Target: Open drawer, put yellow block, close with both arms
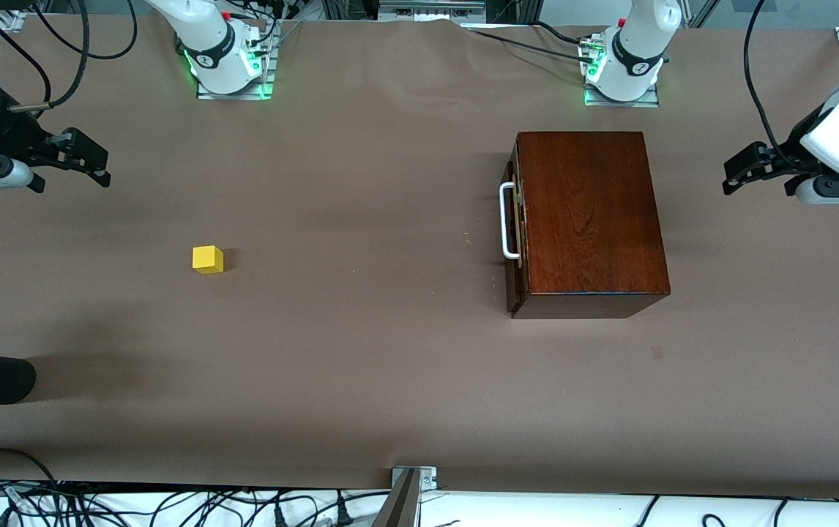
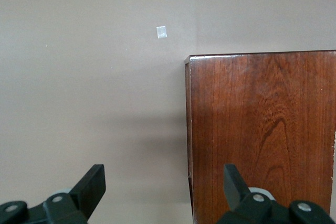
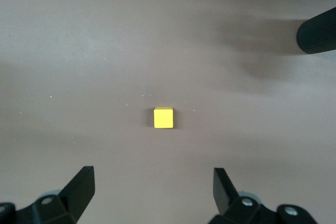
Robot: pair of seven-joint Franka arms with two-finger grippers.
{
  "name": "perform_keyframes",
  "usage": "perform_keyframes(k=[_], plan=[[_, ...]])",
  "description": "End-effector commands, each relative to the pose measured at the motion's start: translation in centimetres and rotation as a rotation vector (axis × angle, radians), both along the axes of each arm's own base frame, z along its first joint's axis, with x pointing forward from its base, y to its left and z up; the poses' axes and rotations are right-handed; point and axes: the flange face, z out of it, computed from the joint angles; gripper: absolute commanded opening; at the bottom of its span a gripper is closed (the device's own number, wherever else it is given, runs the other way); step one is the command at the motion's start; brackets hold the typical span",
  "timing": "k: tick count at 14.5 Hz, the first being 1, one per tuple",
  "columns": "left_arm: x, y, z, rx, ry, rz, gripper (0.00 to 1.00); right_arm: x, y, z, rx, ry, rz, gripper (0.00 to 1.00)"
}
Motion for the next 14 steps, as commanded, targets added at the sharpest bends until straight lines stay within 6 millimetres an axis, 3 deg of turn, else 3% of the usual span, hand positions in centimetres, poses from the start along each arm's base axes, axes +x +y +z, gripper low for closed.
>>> perform_keyframes(k=[1, 8, 12, 14], plan=[[0.4, 0.2, 0.3, 0.007, 0.013, -0.003, 1.00, 0.0, 0.0, 0.7, 0.020, 0.004, -0.009, 1.00], [0.8, 0.8, -0.1, 0.009, 0.020, 0.014, 1.00, -0.2, -0.3, 0.6, 0.021, 0.018, -0.013, 1.00], [0.2, -0.2, -0.6, 0.018, 0.075, -0.008, 1.00, -0.2, -0.3, 0.6, 0.021, 0.019, -0.015, 1.00], [0.0, -1.4, -2.4, 0.024, 0.154, -0.042, 1.00, -0.2, -0.3, 0.6, 0.021, 0.019, -0.015, 1.00]])
